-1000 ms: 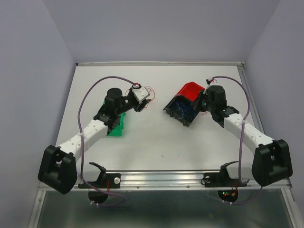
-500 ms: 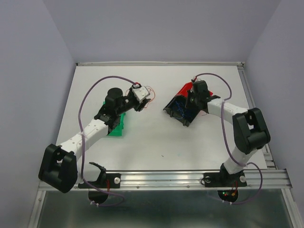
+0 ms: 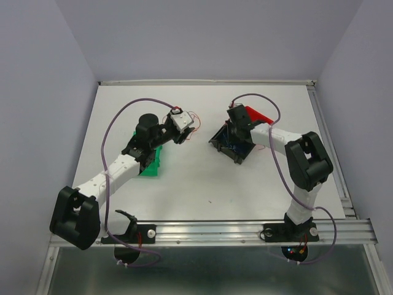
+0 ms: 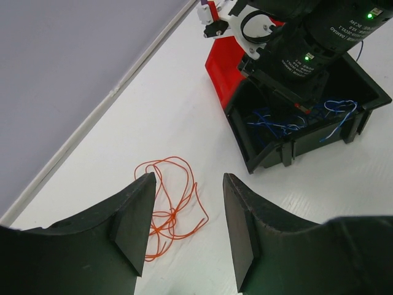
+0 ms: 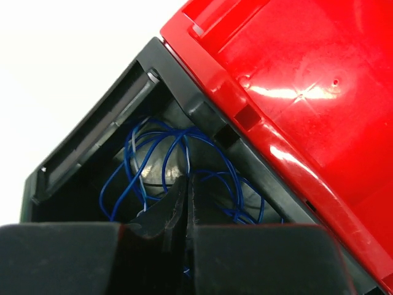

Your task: Untangle the cables

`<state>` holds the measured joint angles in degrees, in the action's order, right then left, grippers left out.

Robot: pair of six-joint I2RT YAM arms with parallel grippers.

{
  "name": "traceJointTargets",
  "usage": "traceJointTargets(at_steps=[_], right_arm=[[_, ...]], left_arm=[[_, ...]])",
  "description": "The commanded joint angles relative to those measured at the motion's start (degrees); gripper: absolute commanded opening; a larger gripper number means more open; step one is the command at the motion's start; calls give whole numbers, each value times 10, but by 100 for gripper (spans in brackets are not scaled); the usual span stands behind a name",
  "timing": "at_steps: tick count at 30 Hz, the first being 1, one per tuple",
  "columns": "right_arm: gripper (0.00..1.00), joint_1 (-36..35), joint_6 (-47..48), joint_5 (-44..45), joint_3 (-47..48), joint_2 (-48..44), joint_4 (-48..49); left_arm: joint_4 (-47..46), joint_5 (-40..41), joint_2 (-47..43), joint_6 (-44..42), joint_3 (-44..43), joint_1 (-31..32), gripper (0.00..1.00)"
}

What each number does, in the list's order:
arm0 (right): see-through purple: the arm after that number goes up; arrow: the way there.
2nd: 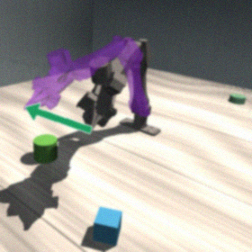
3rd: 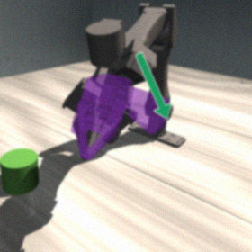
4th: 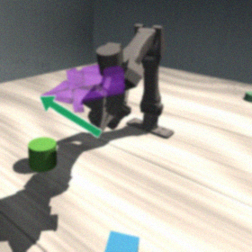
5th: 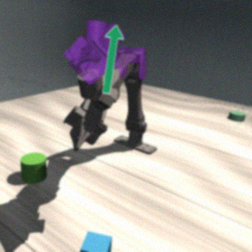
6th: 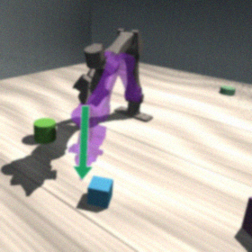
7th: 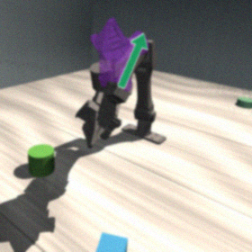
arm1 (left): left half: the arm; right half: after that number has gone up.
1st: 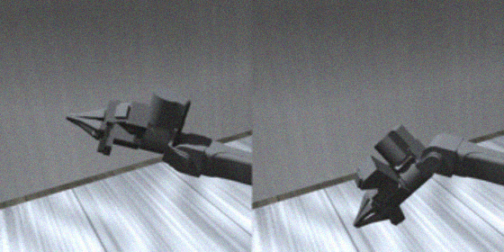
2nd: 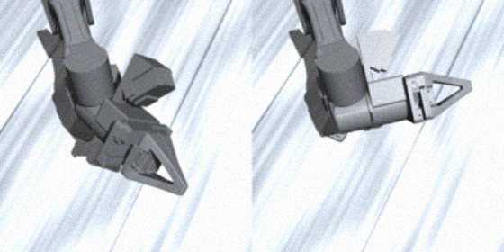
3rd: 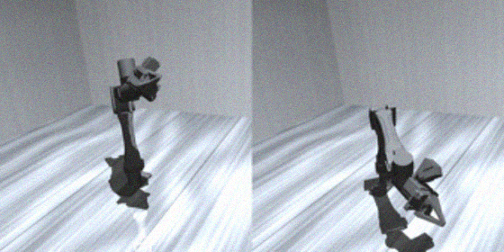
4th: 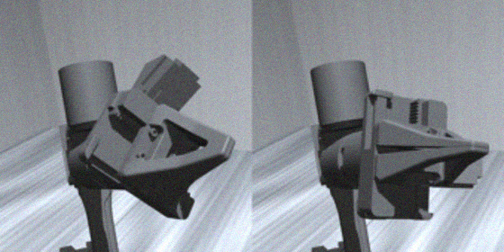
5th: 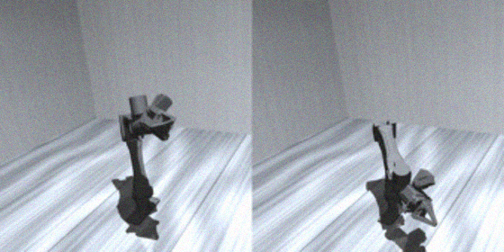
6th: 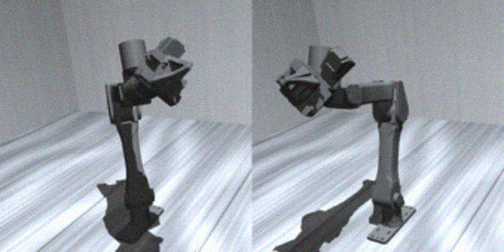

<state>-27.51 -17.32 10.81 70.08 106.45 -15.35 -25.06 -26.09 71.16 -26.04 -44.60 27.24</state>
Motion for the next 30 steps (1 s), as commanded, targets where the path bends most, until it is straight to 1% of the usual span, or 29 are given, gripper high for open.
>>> traceJointTargets(at_steps=[1,6,7,9,10,12,13,14,16,17,18,19,21,22,27,30], right_arm=[[5,-6,12,29,28,-19,-27],[13,-15,-7,43,17,-81,-22],[23,-18,-11,50,10,-103,-18],[27,-21,-15,55,1,-124,-12],[33,-22,-17,57,-8,-141,-6],[35,-23,-22,56,-18,-157,0],[40,-23,-22,56,-22,-163,1],[41,-23,-24,57,-27,-171,4],[45,-25,-26,57,-40,-190,7],[50,-26,-26,56,-43,-196,9],[52,-26,-26,55,-51,-207,11],[58,-28,-26,55,-55,-211,14],[63,-28,-27,54,-66,-225,19],[67,-28,-27,53,-69,-230,22],[70,-29,-32,57,-92,-257,34],[70,-31,-35,58,-109,-284,46]], left_arm=[[-33,1,-6,0,6,-3,59],[-33,3,-6,1,6,-3,59],[-33,6,-7,1,6,-3,59],[-34,6,-8,1,6,-2,58],[-33,8,-8,0,6,-2,59],[-34,18,-6,2,6,-3,59],[-34,22,-5,2,5,-3,59],[-35,24,-4,2,5,-4,61],[-32,38,-3,-7,4,-3,69],[-29,45,-1,-9,5,-4,75],[-28,60,1,-9,4,-4,77],[-25,65,7,-11,2,-4,80],[-14,79,15,-14,-11,-3,83],[7,83,30,-15,-19,-3,85],[81,98,94,-15,-85,-3,87],[89,96,141,-25,-108,-4,86]])
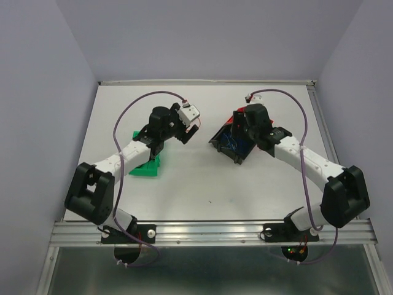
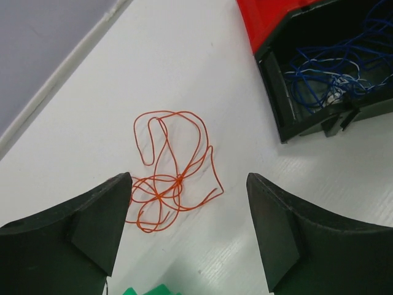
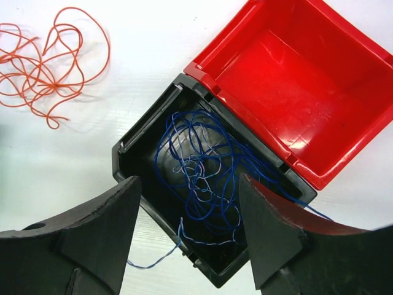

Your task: Untangle the cables

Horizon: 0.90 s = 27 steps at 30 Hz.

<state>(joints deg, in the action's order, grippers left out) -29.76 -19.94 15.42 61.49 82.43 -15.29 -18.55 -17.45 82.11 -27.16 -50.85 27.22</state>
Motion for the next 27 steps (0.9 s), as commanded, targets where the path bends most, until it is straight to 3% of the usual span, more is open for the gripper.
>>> traceJointTargets(at_steps=[1,11,16,18,19,20,24,27], right_arm=[[70,-8,-10,12,-30,-56,52],[71,-7,-5,22,-57,-104,64],[71,-8,-4,25,-66,-117,67],[71,-7,-4,32,-69,-123,68],[71,-8,-4,38,-73,-126,69],[71,-8,-3,40,-74,-128,69],[71,-7,22,14,-84,-127,88],[74,-7,49,-59,-101,-121,143]], left_arm=[[30,7,55,-17,-52,-3,85],[127,18,215,-15,-161,-2,67],[142,36,252,-10,-198,-2,49],[161,25,267,-11,-213,-2,30],[177,21,271,-12,-218,-2,11],[182,17,268,-14,-219,-2,2],[180,2,209,-25,-190,-2,0],[175,1,138,-39,-158,-2,0]])
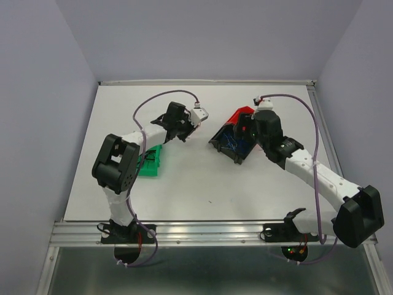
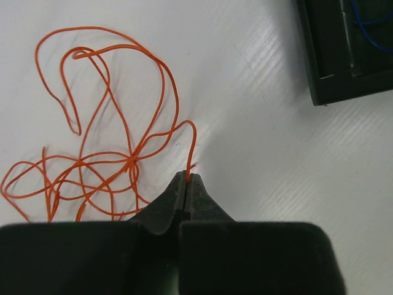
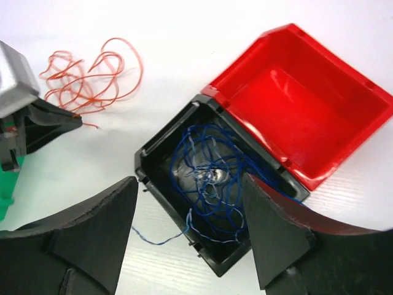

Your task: Untangle the cables

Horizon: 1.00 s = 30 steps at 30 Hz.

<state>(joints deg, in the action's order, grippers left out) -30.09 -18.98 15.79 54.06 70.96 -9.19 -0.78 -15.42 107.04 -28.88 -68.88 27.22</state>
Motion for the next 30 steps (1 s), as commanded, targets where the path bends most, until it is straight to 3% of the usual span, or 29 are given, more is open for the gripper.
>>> traceJointTargets(at_steps=[1,5,8,11,15,22,24,25,26,29,30], right_arm=[[74,-5,43,-80,-31,-5,99],[75,-4,65,-228,-57,-4,225],[89,-4,69,-359,-83,8,333],[91,-5,65,-437,-77,39,399],[95,-4,45,-483,-25,108,494],[95,-24,14,-564,137,294,504],[82,-32,3,-583,150,332,523],[64,-40,1,-586,154,341,528],[53,-43,-1,-580,155,345,528],[28,-45,-8,-567,141,344,538],[27,-45,-8,-565,134,339,543]], left_arm=[[-3,-22,-130,-26,29,-2,0],[2,-33,-248,-35,44,-2,0],[16,-37,-315,-41,39,-2,0],[57,-39,-354,-46,2,-2,0],[99,-32,-373,-64,-76,-2,0],[111,-36,-373,-64,-167,-2,0],[111,-28,-366,-61,-197,-1,0],[111,-21,-356,-56,-208,-1,0],[110,-11,-352,-53,-220,-1,0],[92,36,-347,-49,-239,-2,0],[83,36,-350,-47,-238,-2,0]])
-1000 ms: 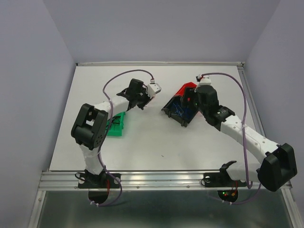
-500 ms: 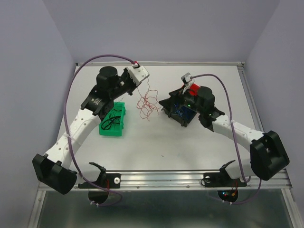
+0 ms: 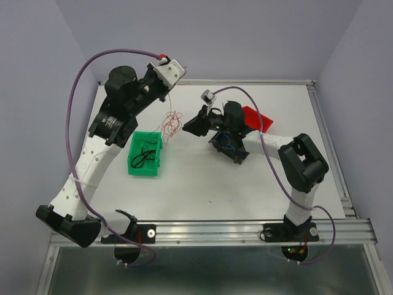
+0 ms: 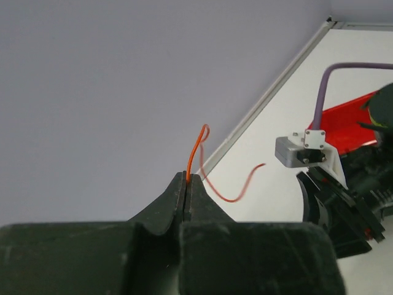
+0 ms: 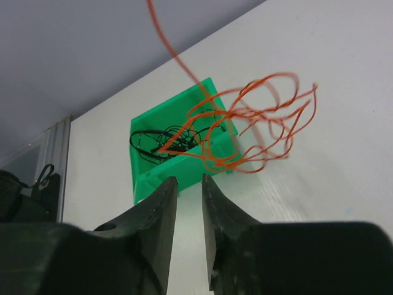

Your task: Untangle the cables

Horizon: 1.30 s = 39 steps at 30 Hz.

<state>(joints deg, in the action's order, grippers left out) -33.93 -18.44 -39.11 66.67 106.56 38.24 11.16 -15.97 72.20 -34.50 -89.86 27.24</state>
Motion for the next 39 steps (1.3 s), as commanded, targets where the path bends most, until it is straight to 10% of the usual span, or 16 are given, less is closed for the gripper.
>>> traceJointTargets(at_steps=[1,5,16,35,39], right_arm=[[28,-6,-16,-15,2,-21,74],[86,-21,-7,-15,-25,-40,116],[96,-34,10,84,85,67,118],[68,-54,37,144,-27,48,111],[27,-55,38,150,-40,26,111]], left_arm=[[-47,52,-5,11,-25,-2,0],[-57,20,-5,21,-56,-1,0],[-48,-7,23,61,-166,3,0],[-333,72,61,29,-322,4,0],[-336,52,60,43,-296,8,0]])
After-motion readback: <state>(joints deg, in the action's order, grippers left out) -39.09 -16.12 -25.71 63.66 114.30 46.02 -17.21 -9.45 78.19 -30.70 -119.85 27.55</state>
